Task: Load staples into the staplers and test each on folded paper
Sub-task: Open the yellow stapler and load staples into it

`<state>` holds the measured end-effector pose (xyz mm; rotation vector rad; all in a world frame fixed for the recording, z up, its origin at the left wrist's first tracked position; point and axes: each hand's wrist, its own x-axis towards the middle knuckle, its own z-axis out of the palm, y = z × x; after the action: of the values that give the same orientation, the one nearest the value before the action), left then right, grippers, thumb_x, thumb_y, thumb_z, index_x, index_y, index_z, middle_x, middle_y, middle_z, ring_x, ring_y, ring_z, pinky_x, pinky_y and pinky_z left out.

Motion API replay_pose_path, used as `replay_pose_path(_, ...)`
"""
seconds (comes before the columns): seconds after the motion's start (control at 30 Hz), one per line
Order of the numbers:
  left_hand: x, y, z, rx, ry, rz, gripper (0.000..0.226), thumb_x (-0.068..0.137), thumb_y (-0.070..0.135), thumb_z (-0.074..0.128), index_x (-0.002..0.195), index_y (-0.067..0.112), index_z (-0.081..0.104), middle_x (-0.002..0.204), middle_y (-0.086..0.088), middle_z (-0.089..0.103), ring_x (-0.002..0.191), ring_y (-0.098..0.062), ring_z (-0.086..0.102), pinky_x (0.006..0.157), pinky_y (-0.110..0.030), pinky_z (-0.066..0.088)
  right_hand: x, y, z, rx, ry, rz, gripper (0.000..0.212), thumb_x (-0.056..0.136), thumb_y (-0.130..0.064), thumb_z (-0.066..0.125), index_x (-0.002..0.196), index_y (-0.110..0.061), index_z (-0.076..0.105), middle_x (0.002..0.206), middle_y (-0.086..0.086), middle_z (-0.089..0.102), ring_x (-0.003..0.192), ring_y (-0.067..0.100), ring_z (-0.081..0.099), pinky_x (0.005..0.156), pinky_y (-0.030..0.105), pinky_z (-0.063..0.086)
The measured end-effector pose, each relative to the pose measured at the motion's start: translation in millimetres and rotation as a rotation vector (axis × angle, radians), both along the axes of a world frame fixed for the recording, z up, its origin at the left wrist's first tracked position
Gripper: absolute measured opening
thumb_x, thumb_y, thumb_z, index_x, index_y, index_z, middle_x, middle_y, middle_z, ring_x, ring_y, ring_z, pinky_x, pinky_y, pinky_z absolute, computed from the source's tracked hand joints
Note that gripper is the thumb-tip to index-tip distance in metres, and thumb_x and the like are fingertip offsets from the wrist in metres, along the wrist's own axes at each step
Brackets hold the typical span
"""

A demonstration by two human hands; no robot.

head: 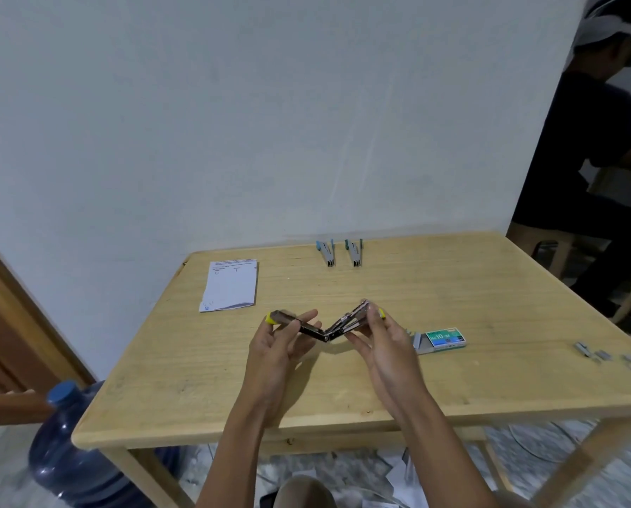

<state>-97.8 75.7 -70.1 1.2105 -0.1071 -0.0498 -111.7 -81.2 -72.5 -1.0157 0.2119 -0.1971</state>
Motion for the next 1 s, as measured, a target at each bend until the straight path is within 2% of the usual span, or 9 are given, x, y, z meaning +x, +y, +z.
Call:
replay_pose_path(0.1,1,5,6,-0.186,0.129,-0.049,0.002,0.091,0.007,0.053,0.09,0.007,0.054,0.121,-0.023,0.068,0.093,-0.035,0.07,0.081,-0.042,0.059,0,-7,7,0.183,0.009,-0.029,0.024,0.101,-0.019,0.049,0.118,-0.008,0.063,0.105,0.008,0.068,0.1,0.018,0.067,0.081,0.03,0.059)
replay_pose_path(0.2,-8,11,14,-0.289,0.291,-0.185,0.008,0.089,0.012,0.054,0.085,0.005,0.055,0.116,-0.026,0.069,0.086,-0.034,0.073,0.063,-0.036,0.061,1,-14,16,0.19,0.029,-0.031,0.025,0.102,-0.012,0.048,0.121,-0.005,0.062,0.102,0.01,0.067,0.093,0.015,0.068,0.081,0.028,0.059)
replay_pose_path(0.33,-11,13,16,-0.105,0.386,-0.36,0.026,0.088,0.028,0.062,0.096,0.004,0.059,0.108,-0.023,0.068,0.088,-0.035,0.071,0.061,-0.037,0.06,3,-19,33,0.044,0.071,0.097,0.022,0.1,-0.007,0.052,0.116,-0.002,0.066,0.102,0.012,0.069,0.09,0.015,0.067,0.07,0.021,0.059)
replay_pose_path(0.4,-12,9,22,-0.046,0.408,-0.478,0.035,0.089,0.037,0.059,0.101,0.004,0.062,0.107,-0.029,0.065,0.077,-0.035,0.072,0.057,-0.036,0.06,3,-15,41,-0.078,0.082,0.167,0.017,0.098,-0.007,0.054,0.103,-0.007,0.071,0.099,0.012,0.07,0.089,0.018,0.066,0.071,0.022,0.059)
replay_pose_path(0.5,-18,-7,31,-0.041,0.401,-0.593,0.041,0.094,0.043,0.047,0.102,0.004,0.057,0.078,-0.023,0.066,0.053,-0.03,0.067,0.051,-0.033,0.056,4,-8,45,-0.279,0.059,0.221,0.02,0.094,-0.012,0.063,0.079,-0.014,0.076,0.086,0.013,0.069,0.072,0.022,0.06,0.066,0.028,0.056)
replay_pose_path(0.6,-21,-22,27,-0.115,0.323,-0.58,0.035,0.099,0.041,0.041,0.096,0.007,0.051,0.057,-0.005,0.046,0.036,-0.017,0.044,0.042,-0.025,0.036,8,-4,43,-0.443,0.003,0.174,0.016,0.094,-0.017,0.062,0.087,-0.019,0.076,0.081,0.005,0.073,0.057,0.015,0.058,0.061,0.025,0.051)
replay_pose_path(0.7,-21,-29,19,-0.284,0.333,-0.491,0.028,0.101,0.033,0.043,0.087,0.01,0.05,0.056,0.001,0.032,0.033,-0.008,0.028,0.038,-0.021,0.023,7,-6,35,-0.63,-0.076,0.093,0.02,0.1,-0.024,0.053,0.101,-0.034,0.07,0.09,-0.012,0.075,0.076,0.007,0.068,0.08,0.025,0.056)
replay_pose_path(0.77,-19,-30,14,-0.319,0.338,-0.463,0.028,0.101,0.031,0.044,0.085,0.009,0.051,0.056,0.001,0.03,0.033,-0.007,0.026,0.038,-0.02,0.019,0,-7,28,-0.752,-0.106,-0.002,0.021,0.1,-0.031,0.051,0.118,-0.037,0.062,0.098,-0.014,0.071,0.082,0.002,0.068,0.08,0.021,0.053)
replay_pose_path(1.0,-12,-34,0,-0.287,0.342,-0.416,0.038,0.1,0.035,0.045,0.072,0.01,0.05,0.056,-0.001,0.021,0.033,-0.008,0.025,0.035,-0.02,0.021,-5,-2,10,-1.057,-0.256,-0.096,0.022,0.095,-0.03,0.06,0.115,-0.029,0.069,0.108,-0.018,0.068,0.095,0.001,0.064,0.084,0.029,0.055)
